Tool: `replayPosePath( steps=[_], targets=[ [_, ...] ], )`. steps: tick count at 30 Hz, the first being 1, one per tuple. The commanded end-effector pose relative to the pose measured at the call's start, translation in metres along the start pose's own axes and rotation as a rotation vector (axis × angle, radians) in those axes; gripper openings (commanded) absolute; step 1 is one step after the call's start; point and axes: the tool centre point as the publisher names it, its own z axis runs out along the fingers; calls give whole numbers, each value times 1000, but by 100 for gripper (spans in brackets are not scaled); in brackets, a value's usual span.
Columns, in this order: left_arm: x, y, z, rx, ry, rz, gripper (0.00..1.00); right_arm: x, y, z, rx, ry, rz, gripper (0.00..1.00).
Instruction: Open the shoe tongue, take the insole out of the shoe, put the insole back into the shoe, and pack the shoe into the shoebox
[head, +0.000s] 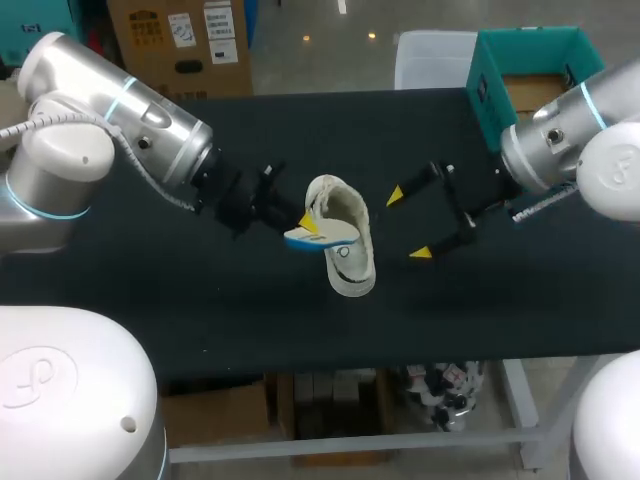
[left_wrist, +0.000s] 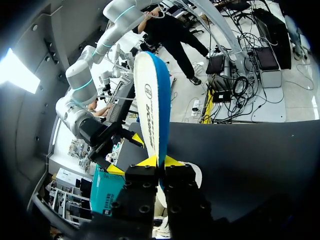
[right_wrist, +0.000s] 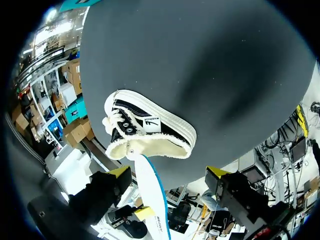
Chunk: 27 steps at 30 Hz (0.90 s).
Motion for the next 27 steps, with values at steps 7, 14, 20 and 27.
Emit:
replayPosePath(
  steps=[7, 14, 20, 27],
  targets=[
    [5, 14, 8, 18, -12, 7, 0, -2, 3, 27, 21, 106, 81, 100],
    [9, 24, 12, 16, -23, 20, 0, 1, 2, 32, 44, 133, 80, 100],
    [10, 25, 12, 15, -24, 21, 0, 7, -1, 37, 36, 131, 57, 100],
    [10, 25, 12, 15, -24, 21, 0, 10, -4, 38, 32, 128, 46, 100]
  ],
)
